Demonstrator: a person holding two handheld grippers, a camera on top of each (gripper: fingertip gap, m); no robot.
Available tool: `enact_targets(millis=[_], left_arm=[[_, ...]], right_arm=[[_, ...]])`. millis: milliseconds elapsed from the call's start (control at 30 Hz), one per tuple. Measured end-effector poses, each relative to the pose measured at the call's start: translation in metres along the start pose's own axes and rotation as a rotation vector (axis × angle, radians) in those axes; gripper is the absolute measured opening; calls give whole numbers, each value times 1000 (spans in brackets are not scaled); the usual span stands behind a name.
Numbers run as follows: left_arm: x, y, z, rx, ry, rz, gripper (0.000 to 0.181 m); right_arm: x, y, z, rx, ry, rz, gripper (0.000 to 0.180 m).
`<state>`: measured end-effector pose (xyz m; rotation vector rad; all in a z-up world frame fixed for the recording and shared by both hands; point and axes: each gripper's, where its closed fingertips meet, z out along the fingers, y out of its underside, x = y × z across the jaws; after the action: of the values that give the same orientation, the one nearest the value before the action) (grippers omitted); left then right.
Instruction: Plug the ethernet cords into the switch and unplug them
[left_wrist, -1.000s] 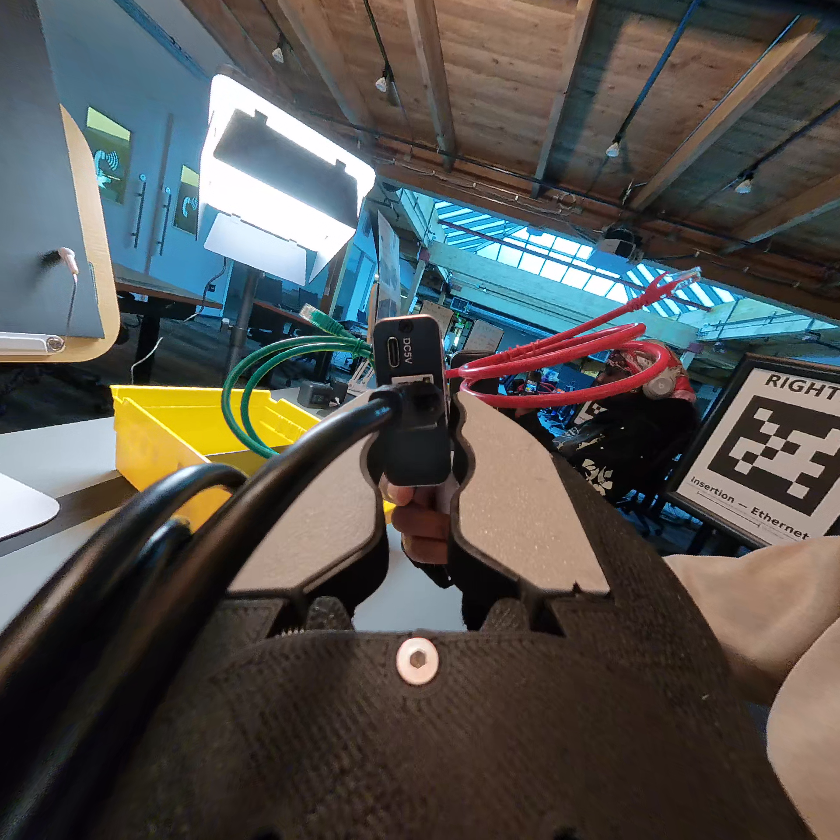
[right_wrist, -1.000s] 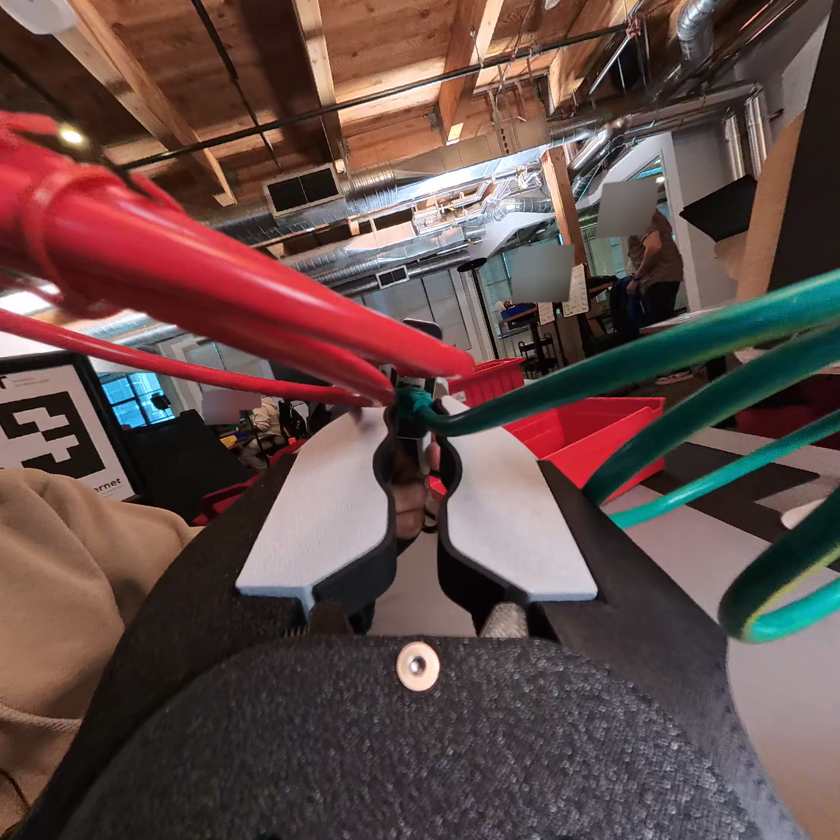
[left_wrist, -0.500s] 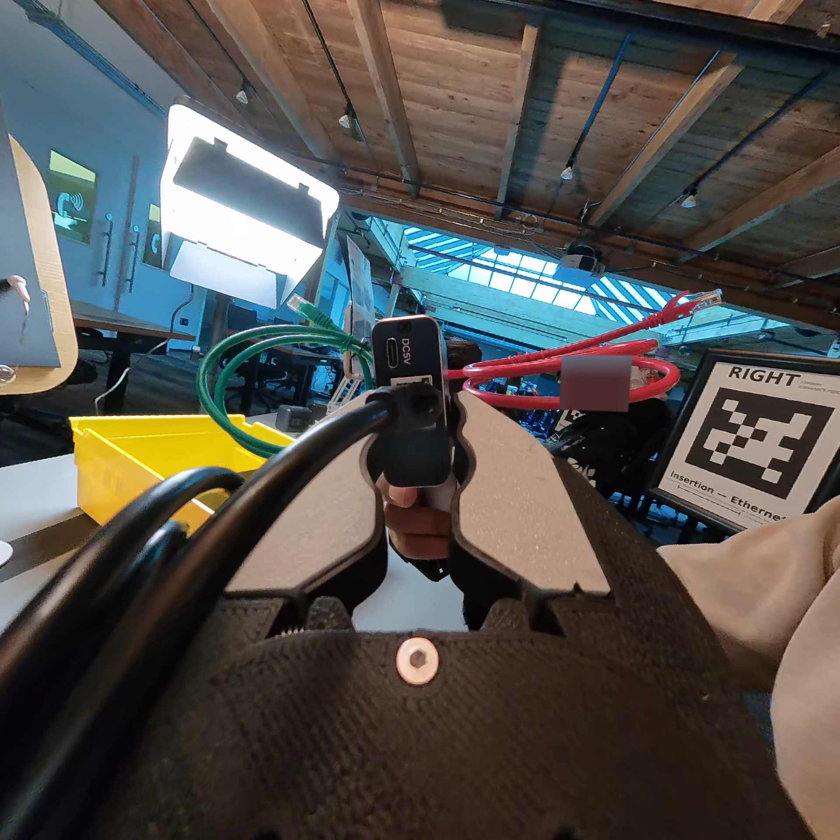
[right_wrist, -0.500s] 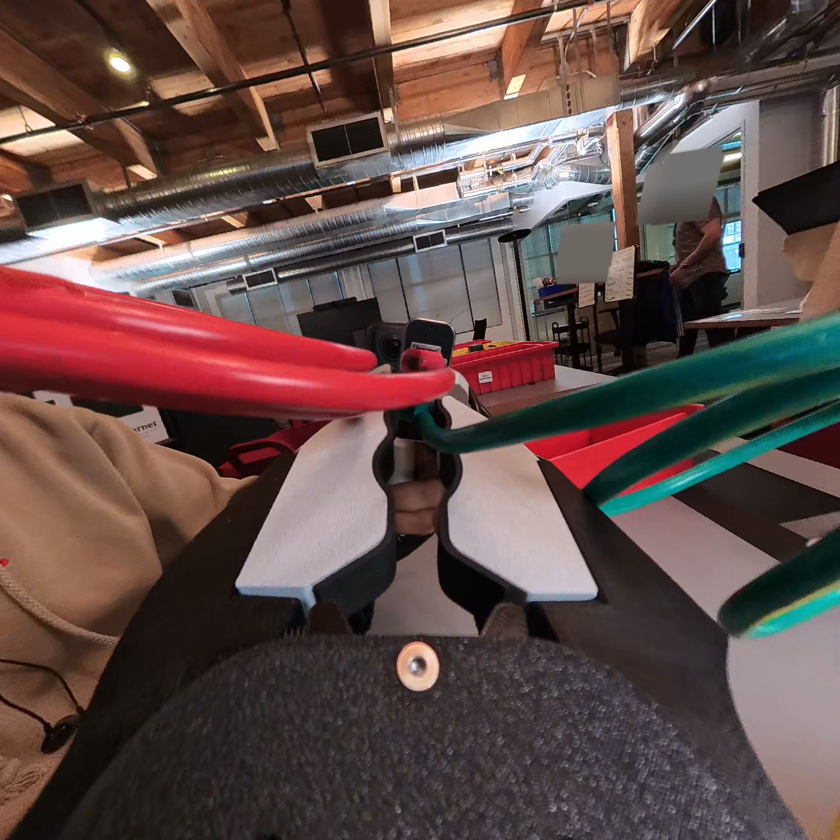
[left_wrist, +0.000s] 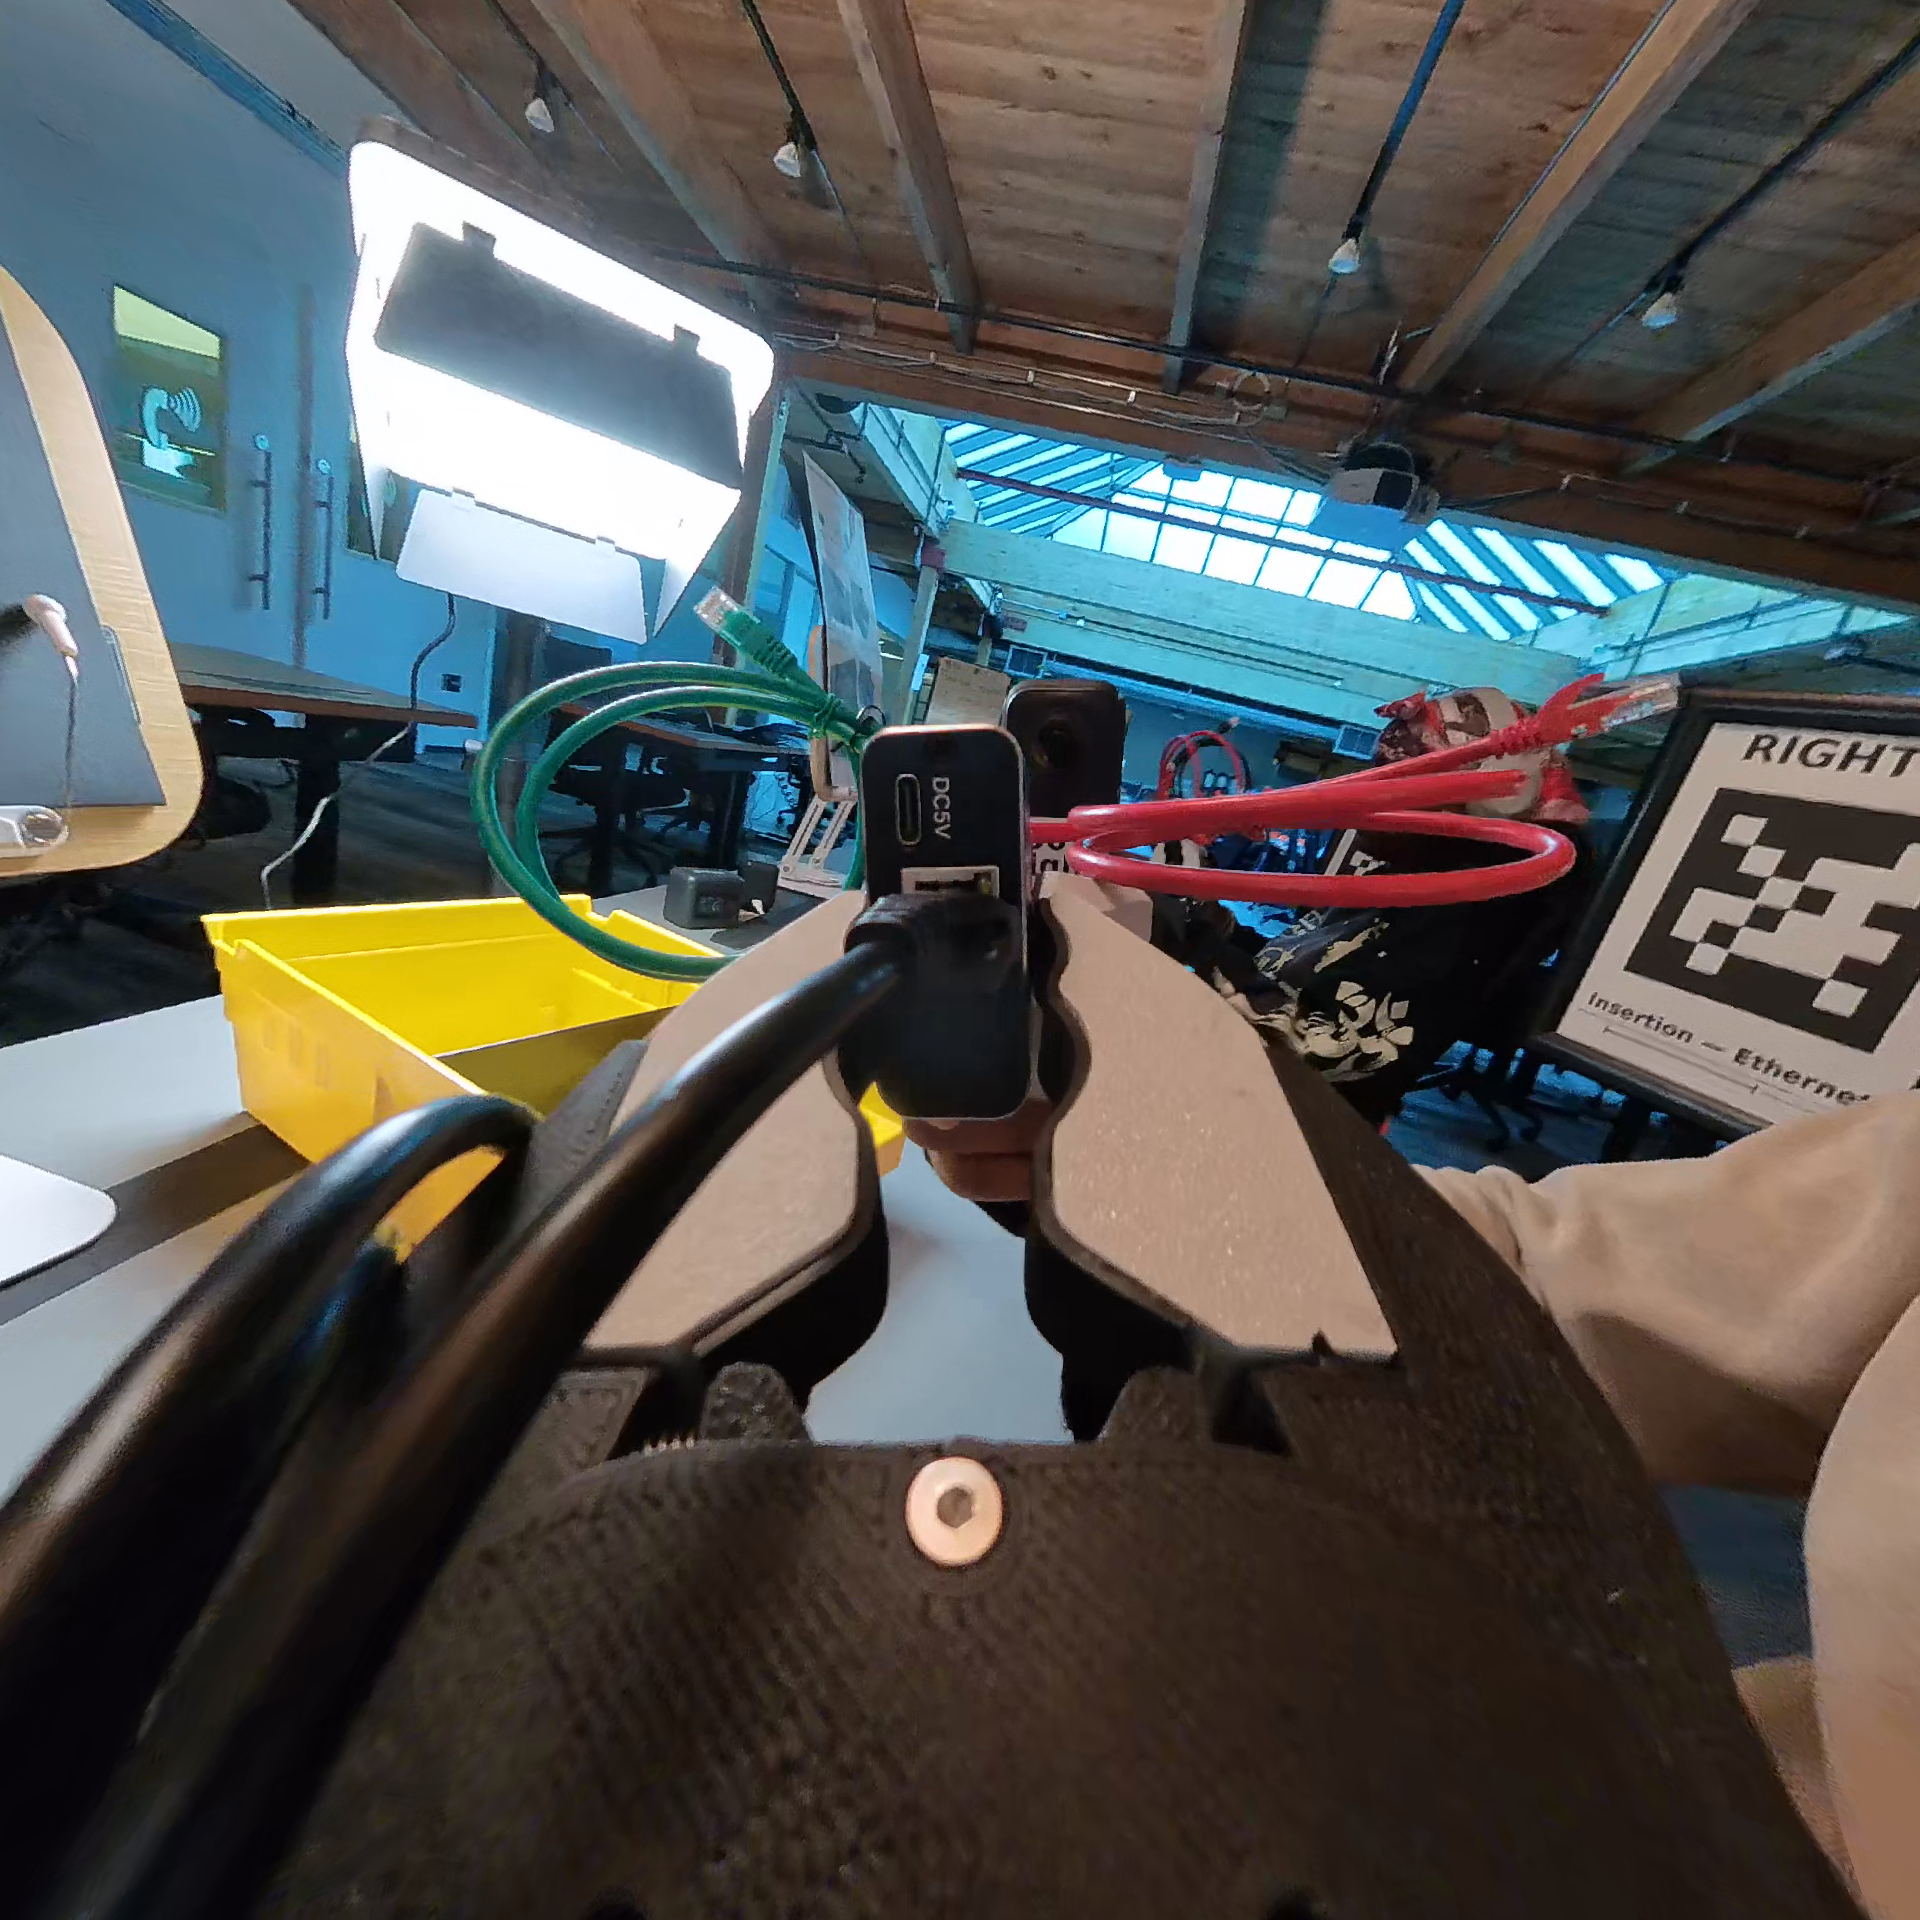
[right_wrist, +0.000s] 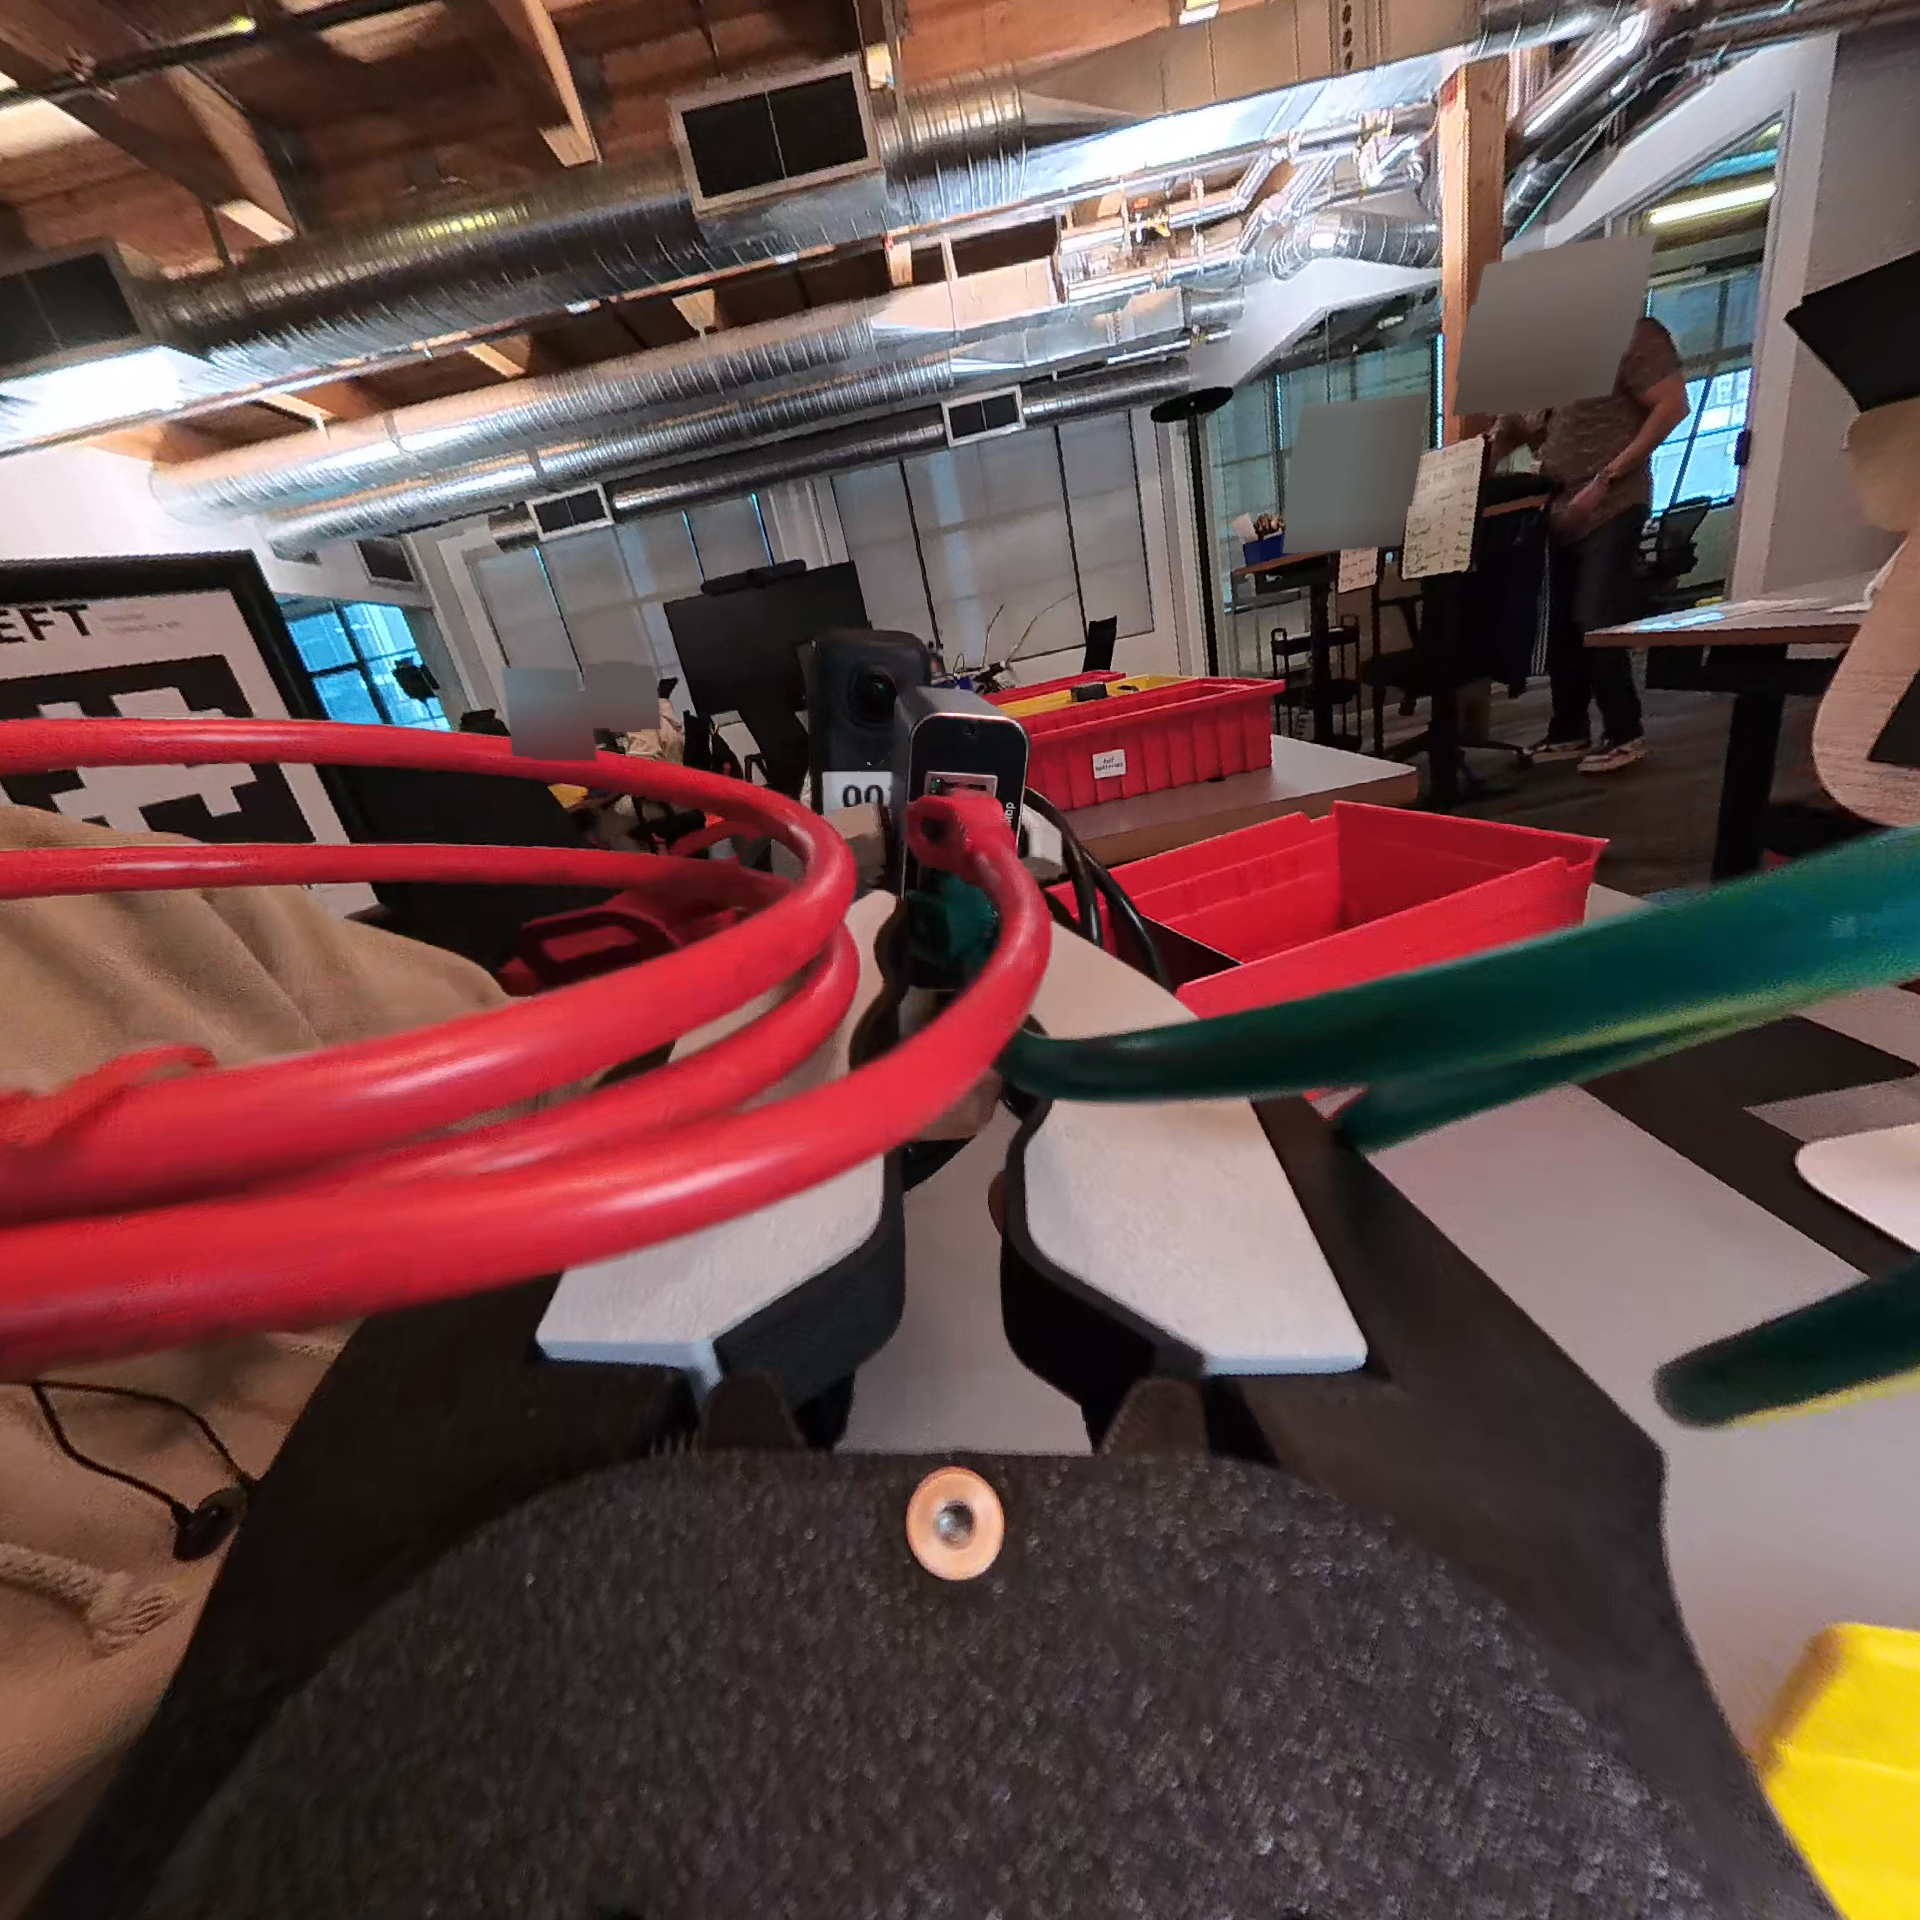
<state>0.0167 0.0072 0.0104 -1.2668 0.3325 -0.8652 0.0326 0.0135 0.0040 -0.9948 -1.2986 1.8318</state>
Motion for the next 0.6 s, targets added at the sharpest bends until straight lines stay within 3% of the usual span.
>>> enact_targets(millis=[600], left_arm=[[10, -12, -4, 68, -65, 166, 26]], right_arm=[[-2, -15, 8, 60, 259, -350, 18]])
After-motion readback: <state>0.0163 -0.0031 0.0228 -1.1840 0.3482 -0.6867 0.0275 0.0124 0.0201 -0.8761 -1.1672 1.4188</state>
